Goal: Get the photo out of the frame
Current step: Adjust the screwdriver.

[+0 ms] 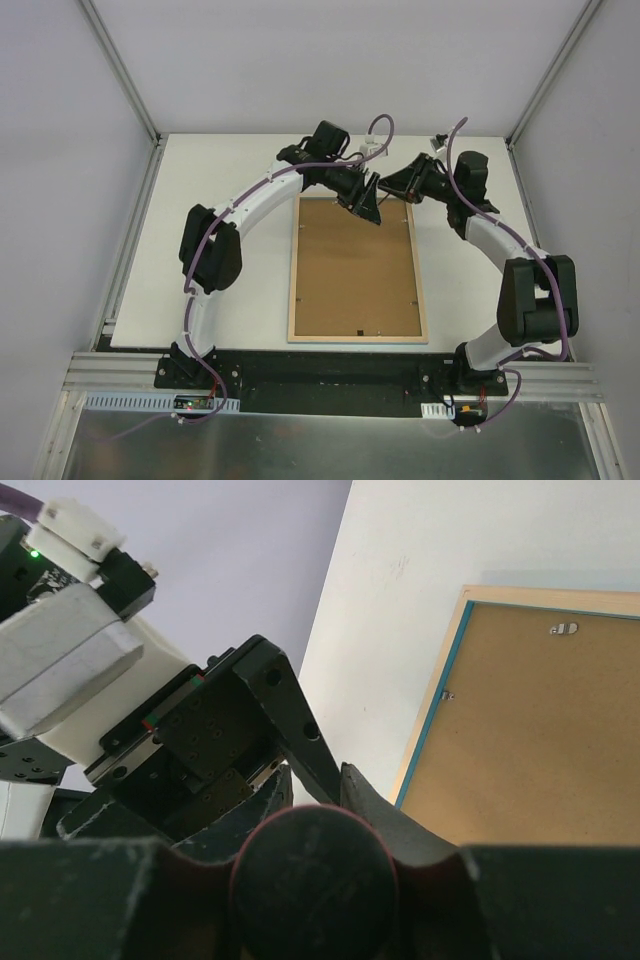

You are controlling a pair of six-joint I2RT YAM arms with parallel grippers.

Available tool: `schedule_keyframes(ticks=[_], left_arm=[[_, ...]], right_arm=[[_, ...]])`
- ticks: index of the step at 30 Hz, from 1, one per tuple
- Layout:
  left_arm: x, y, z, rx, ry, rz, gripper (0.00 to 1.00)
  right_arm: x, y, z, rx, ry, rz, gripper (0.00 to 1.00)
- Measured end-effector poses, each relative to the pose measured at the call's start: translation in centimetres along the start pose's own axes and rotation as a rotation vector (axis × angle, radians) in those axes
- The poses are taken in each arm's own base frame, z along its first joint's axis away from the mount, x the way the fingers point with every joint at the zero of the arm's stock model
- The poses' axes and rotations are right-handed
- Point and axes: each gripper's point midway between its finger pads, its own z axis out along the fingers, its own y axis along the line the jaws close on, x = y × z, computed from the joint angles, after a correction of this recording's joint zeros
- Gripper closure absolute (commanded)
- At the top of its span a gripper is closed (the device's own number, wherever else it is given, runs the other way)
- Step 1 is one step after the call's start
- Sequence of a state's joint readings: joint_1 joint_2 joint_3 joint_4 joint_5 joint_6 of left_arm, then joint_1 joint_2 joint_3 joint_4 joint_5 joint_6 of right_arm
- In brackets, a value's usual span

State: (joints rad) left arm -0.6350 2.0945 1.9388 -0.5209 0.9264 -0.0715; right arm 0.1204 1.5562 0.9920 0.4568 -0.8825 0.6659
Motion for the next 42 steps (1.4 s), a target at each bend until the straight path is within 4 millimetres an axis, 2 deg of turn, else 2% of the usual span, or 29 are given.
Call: schedule_keyframes(ticks=[2,4,9,12,16,18,22,27,32,42], left_arm=[[-0.1,-0.3,0.0,0.010,-0.002,-0.002,0.48],[-0.2,-0.6,0.1,0.014,-0.002,-0.006,0.56],[-0.7,-1.2,0.0,0.025,-0.008,-0.015,1.00],[-0.7,-1.0,0.1,0.022,-0.007,-0.026,1.00],[-0.3,-0.7,0.3,0.021,0.001,-0.035,1.00],[0.0,-0.5,0.4,0.021,0.005,-0.036,1.00],[1.6,0.1,0.7,0.021,0.032,-0.043,1.00],[2.9,0.0,0.7,0.040,0.054,-0.042,1.00],[3.0,-0.5,0.4,0.056,0.056,-0.031,1.00],[3.5,-1.1,0.7,0.065,0.073,-0.028,1.00]], right_arm=[[0.3,0.1,0.3,-0.004,0.009,-0.001,0.99],[0.6,0.0,0.5,-0.004,0.017,0.004,0.99],[1.0,0.0,0.7,-0.004,0.030,0.014,0.99],[1.2,0.1,0.7,-0.014,0.038,0.012,0.97],[1.8,-0.2,0.4,-0.006,0.072,0.001,0.58],[2.0,-0.3,0.1,-0.002,0.101,-0.017,0.49],[2.5,-0.5,-0.7,0.002,0.164,-0.053,0.50],[4.2,-1.3,-1.5,0.002,0.246,-0.041,0.61],[5.4,-1.6,-1.9,-0.006,0.294,-0.020,0.64],[6.1,-1.9,-1.7,-0.034,0.341,0.024,0.66]])
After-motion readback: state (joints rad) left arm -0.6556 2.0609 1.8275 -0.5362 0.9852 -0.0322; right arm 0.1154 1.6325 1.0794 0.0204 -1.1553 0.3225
